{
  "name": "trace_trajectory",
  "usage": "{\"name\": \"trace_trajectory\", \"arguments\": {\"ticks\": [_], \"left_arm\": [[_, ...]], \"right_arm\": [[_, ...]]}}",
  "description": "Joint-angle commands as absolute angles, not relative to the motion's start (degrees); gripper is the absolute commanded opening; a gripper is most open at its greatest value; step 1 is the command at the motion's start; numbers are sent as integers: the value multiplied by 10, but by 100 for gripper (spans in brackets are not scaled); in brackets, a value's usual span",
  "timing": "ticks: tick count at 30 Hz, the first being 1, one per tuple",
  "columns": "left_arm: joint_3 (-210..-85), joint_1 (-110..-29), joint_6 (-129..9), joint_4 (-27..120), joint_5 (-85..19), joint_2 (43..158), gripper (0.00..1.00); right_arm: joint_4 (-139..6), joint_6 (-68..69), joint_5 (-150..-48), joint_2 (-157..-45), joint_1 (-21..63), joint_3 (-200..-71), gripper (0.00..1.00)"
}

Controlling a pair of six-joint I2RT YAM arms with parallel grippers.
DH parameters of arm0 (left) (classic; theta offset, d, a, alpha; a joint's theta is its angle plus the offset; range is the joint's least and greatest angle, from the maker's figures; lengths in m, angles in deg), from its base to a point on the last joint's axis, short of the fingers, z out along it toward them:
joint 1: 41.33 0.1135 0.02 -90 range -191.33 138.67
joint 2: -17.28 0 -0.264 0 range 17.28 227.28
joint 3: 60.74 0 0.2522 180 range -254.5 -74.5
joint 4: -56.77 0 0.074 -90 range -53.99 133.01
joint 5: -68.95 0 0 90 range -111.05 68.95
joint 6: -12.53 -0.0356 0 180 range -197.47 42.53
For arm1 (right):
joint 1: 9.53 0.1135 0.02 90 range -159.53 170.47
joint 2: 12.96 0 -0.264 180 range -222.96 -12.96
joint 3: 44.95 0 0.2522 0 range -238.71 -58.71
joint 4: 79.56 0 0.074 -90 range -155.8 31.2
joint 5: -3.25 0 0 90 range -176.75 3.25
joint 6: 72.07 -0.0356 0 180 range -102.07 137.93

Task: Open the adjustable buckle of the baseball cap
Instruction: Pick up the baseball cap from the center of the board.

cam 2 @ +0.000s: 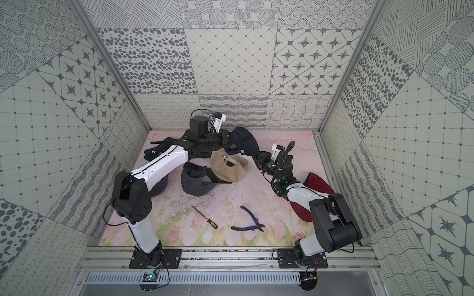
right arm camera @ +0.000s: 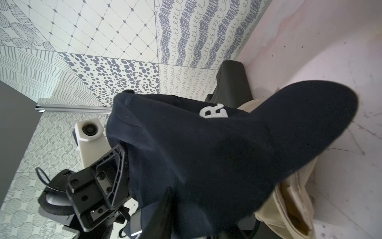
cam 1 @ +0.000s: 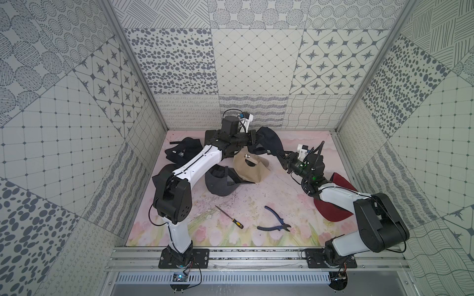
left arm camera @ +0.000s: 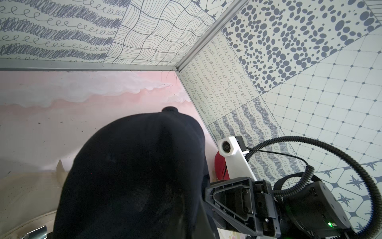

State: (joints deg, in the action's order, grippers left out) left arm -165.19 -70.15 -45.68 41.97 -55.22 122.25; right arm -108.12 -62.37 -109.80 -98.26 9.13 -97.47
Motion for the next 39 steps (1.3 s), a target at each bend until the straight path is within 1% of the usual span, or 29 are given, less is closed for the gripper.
{"name": "trace_trajectory", "arguments": {"ticks": [1, 2, 3, 6, 8, 9, 11, 12, 16, 19, 21, 24, 29, 33, 35, 38, 39], "left_arm": [[-1655, -703, -459, 463, -594, 1221, 0], [-1656, -702, -467, 456, -594, 1222, 0], [-1658, -703, -478, 442, -590, 1221, 9], [-1668, -702, -543, 393, -576, 1212, 45], [-1666, -702, -598, 372, -567, 1199, 62], [-1668, -702, -635, 358, -560, 1190, 68], [-1677, -702, -701, 326, -544, 1176, 76], [-1684, -703, -734, 312, -538, 1171, 77], [-1722, -701, -837, 253, -548, 1173, 80], [-1753, -701, -890, 220, -588, 1189, 82], [-1761, -701, -914, 211, -595, 1193, 83], [-1764, -701, -942, 207, -585, 1188, 83], [-1762, -704, -989, 207, -638, 1189, 83], [-1744, -705, -980, 251, -670, 1196, 79], [-1754, -705, -980, 247, -696, 1207, 73], [-1792, -708, -997, 203, -723, 1232, 63], [-1801, -709, -1004, 189, -725, 1239, 62]], "right_arm": [[-1142, -614, -1099, -994, 90, -999, 13], [-1141, -609, -1101, -995, 89, -1002, 7], [-1139, -603, -1104, -994, 86, -1005, 1], [-1109, -568, -1113, -982, 72, -1015, 0], [-1065, -527, -1131, -972, 62, -1032, 0], [-1043, -505, -1143, -967, 57, -1043, 0], [-1013, -468, -1167, -962, 46, -1059, 0], [-1004, -450, -1183, -961, 39, -1067, 0], [-966, -371, -1242, -958, 19, -1098, 0], [-905, -286, -1290, -957, 11, -1133, 0], [-858, -226, -1320, -958, 8, -1159, 0], [-826, -189, -1352, -957, -4, -1180, 0], [-768, -136, -1402, -966, -9, -1222, 2], [-736, -95, -1428, -972, -9, -1239, 3], [-735, -89, -1443, -976, -9, -1243, 2], [-727, -71, -1463, -983, -9, -1251, 2], [-719, -60, -1467, -985, -9, -1256, 2]]}}
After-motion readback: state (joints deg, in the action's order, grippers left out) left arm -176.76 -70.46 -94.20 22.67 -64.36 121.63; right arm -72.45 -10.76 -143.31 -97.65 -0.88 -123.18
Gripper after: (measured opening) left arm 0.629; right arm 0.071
